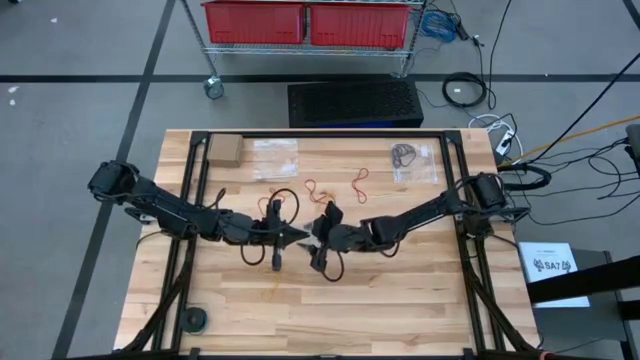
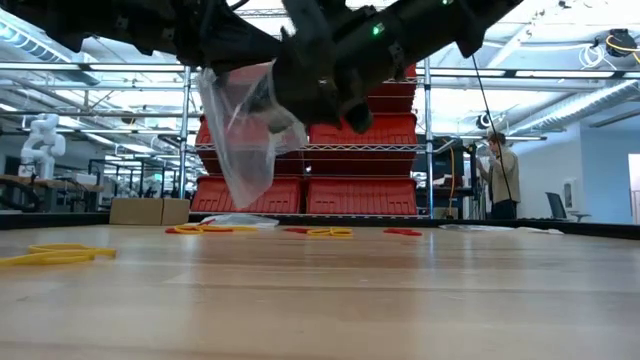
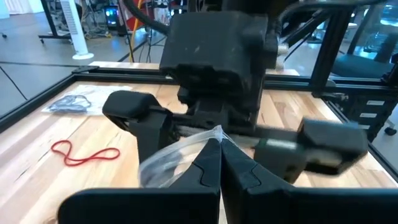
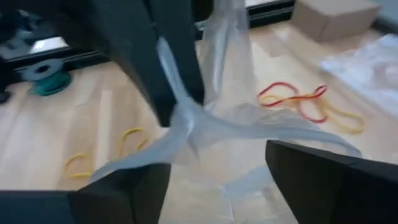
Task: Sort rubber bands
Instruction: Open the bottom right transparent zip lock bag
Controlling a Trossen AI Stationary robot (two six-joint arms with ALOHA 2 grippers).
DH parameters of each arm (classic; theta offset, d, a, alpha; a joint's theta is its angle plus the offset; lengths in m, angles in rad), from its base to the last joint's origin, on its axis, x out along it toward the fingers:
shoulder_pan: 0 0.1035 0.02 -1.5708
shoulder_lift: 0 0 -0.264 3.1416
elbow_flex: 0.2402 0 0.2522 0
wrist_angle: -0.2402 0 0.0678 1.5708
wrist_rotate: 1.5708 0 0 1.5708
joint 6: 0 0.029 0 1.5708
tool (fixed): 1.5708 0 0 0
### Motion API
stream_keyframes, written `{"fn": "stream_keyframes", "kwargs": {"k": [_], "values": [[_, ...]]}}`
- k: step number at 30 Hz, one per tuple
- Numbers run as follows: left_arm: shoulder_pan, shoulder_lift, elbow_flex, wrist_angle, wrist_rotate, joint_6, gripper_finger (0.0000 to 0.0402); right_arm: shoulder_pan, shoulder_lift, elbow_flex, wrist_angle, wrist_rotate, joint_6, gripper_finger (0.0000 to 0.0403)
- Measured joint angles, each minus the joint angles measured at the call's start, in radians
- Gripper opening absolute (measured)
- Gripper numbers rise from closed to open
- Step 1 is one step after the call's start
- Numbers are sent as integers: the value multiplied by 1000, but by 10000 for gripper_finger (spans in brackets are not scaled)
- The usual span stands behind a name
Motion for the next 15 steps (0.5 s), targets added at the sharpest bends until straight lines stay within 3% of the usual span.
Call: {"fn": "stream_keyframes", "kwargs": {"k": [15], "values": [[0,0,0,8,0,0,0,27,-161,-1,-202,-46,-3,262]]}}
